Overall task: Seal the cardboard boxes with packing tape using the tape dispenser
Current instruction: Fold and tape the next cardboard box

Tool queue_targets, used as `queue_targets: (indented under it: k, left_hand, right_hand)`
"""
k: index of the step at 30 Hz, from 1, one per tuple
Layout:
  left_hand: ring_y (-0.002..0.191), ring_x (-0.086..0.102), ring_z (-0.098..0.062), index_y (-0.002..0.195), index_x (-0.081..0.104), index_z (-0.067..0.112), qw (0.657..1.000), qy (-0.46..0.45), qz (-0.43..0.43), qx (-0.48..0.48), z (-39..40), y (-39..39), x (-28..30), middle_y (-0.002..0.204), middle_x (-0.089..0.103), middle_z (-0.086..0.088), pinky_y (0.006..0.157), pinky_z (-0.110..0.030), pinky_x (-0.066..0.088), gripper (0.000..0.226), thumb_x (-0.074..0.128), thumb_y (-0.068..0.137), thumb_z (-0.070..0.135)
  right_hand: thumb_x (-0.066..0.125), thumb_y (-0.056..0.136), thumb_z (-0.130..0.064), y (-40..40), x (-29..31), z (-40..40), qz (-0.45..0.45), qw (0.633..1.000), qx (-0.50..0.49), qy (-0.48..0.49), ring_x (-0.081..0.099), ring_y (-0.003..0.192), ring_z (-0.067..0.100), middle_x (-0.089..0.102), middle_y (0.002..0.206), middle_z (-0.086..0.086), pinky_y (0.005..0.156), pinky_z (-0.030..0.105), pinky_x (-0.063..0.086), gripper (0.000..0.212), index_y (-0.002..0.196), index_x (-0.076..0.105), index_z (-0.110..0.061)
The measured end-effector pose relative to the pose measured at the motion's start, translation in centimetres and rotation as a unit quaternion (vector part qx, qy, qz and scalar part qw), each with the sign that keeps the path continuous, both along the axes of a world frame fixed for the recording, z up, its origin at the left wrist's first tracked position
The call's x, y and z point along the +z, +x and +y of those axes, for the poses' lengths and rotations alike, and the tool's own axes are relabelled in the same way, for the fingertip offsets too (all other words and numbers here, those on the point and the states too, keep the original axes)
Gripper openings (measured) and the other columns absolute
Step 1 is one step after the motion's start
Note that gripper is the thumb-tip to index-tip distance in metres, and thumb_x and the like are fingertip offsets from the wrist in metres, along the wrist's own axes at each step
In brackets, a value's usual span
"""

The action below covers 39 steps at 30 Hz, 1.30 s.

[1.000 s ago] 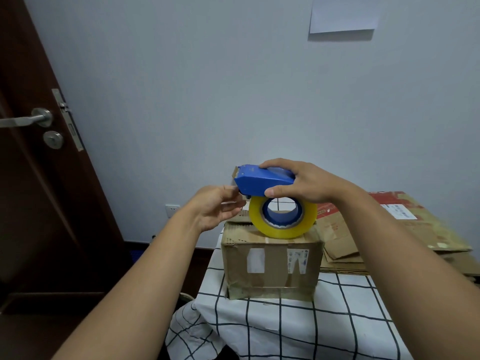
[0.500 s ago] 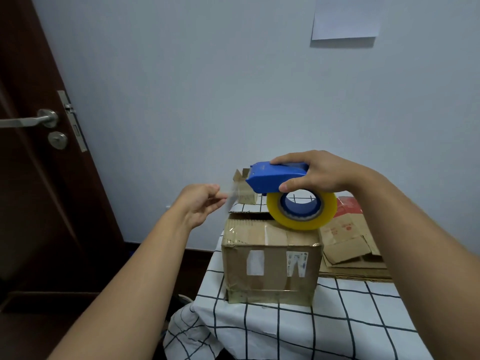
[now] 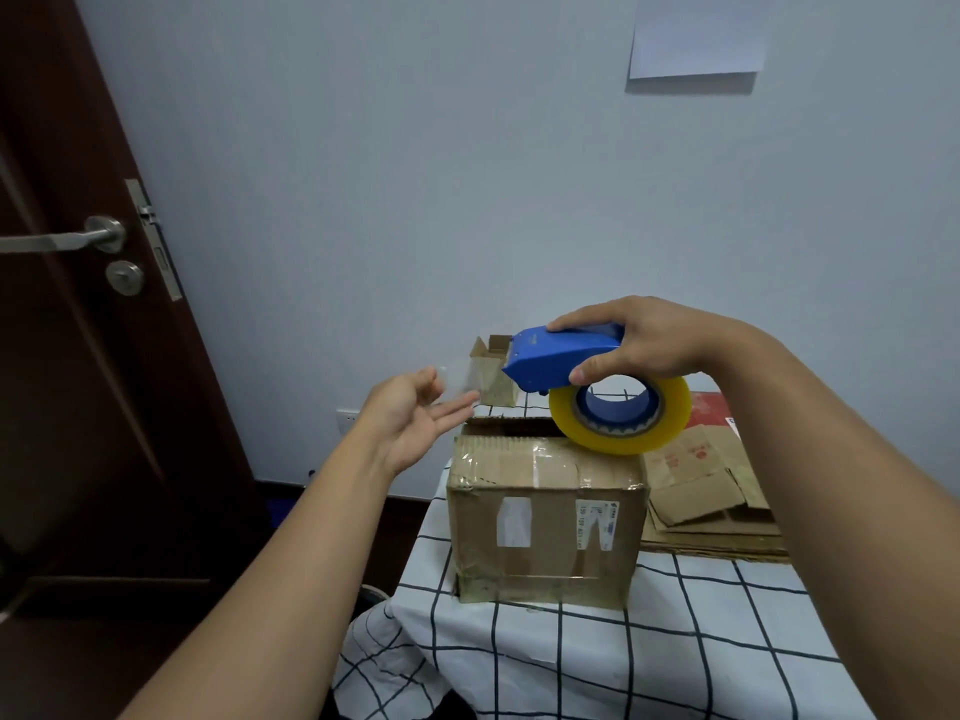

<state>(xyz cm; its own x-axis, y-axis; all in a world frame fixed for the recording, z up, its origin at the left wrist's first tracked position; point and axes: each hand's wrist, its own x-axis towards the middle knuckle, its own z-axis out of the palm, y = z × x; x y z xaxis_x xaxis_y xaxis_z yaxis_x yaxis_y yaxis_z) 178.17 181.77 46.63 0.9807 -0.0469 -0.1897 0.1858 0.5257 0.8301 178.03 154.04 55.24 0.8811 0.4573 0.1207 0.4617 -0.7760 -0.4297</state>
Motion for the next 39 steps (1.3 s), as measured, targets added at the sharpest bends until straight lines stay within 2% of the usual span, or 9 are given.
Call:
queue_targets:
  k: [4,7,12,16,20,22,25,29,39]
  left_hand:
    - [0.109,0.061,-0.049,0.098,0.053,0.004,1.0,0.012,0.028,-0.004,-1.5,-0.4,-1.4,0.085,0.052,-0.007,0.09,-0.053,0.047,0.015,0.041,0.104,0.011]
    - [0.106,0.062,-0.048,0.12,0.046,0.003,0.998,0.042,0.053,0.0,-1.4,-0.2,-2.2,0.088,0.051,-0.009,0.093,-0.051,0.046,0.019,0.039,0.104,0.009]
    - [0.099,0.065,-0.044,0.123,0.044,0.004,0.994,0.079,0.071,-0.01,-1.3,0.0,-2.3,0.086,0.048,-0.009,0.094,-0.05,0.047,0.021,0.037,0.104,0.008]
    - [0.086,0.068,-0.04,0.119,0.044,0.003,0.992,0.096,0.075,-0.017,-1.0,0.3,-2.7,0.086,0.048,-0.008,0.086,-0.048,0.052,0.017,0.037,0.104,0.008]
    - [0.066,0.073,-0.033,0.103,0.051,0.001,0.989,0.135,0.065,0.014,0.1,0.4,-3.1,0.087,0.052,-0.01,0.054,-0.037,0.059,0.01,0.041,0.102,0.004]
    - [0.061,0.073,-0.025,0.094,0.053,0.003,0.984,0.16,0.06,0.041,0.9,0.5,-3.7,0.08,0.057,-0.009,0.048,-0.029,0.056,0.013,0.043,0.1,0.001]
    - [0.057,0.072,-0.016,0.093,0.057,0.008,0.979,0.186,0.062,0.049,1.7,0.4,-4.7,0.069,0.063,-0.006,0.047,-0.024,0.054,0.011,0.049,0.1,0.005]
    - [0.063,0.073,-0.019,0.094,0.055,0.007,0.986,0.157,0.059,0.023,2.1,0.1,-6.0,0.057,0.067,-0.003,0.051,-0.026,0.056,0.01,0.048,0.101,0.006]
    - [0.055,0.067,-0.009,0.089,0.057,0.011,0.986,0.157,0.063,0.006,1.9,0.1,-8.9,0.068,0.064,-0.002,0.053,-0.022,0.055,0.011,0.056,0.099,0.013]
  right_hand:
    - [0.076,0.08,-0.052,-0.3,-0.2,-0.1,0.008,1.0,-0.004,-0.006,0.058,0.101,0.005,0.056,0.127,-0.015,0.088,0.028,0.043,0.056,0.13,0.051,-0.055]
    - [0.076,0.08,-0.053,-0.4,0.0,-0.3,0.004,1.0,-0.003,-0.016,0.058,0.103,0.008,0.056,0.127,-0.015,0.089,0.028,0.043,0.058,0.132,0.051,-0.053]
    - [0.076,0.08,-0.053,0.1,0.7,0.0,-0.008,1.0,0.0,-0.018,0.059,0.103,0.01,0.056,0.126,-0.016,0.088,0.029,0.043,0.057,0.132,0.051,-0.053]
    - [0.077,0.08,-0.05,0.8,0.0,0.8,0.023,1.0,0.013,-0.014,0.058,0.1,0.005,0.056,0.124,-0.017,0.085,0.026,0.043,0.057,0.132,0.052,-0.053]
    - [0.078,0.082,-0.047,1.7,-1.7,0.9,0.048,0.998,0.019,-0.033,0.057,0.098,0.005,0.054,0.118,-0.024,0.083,0.023,0.041,0.058,0.133,0.051,-0.053]
    - [0.077,0.081,-0.047,2.0,-2.1,0.9,0.052,0.998,0.02,-0.035,0.057,0.097,0.004,0.051,0.112,-0.031,0.081,0.022,0.041,0.057,0.132,0.051,-0.055]
    - [0.078,0.081,-0.048,2.5,-2.3,1.1,0.051,0.997,0.029,-0.042,0.058,0.095,0.004,0.05,0.111,-0.033,0.079,0.02,0.041,0.056,0.131,0.052,-0.056]
    - [0.077,0.081,-0.048,2.9,-2.4,1.5,0.049,0.996,0.032,-0.062,0.058,0.096,0.006,0.052,0.111,-0.031,0.083,0.024,0.042,0.057,0.132,0.052,-0.055]
    - [0.078,0.081,-0.046,3.0,-2.1,2.2,0.048,0.994,0.039,-0.086,0.057,0.096,0.005,0.051,0.109,-0.033,0.083,0.025,0.041,0.052,0.122,0.051,-0.061]
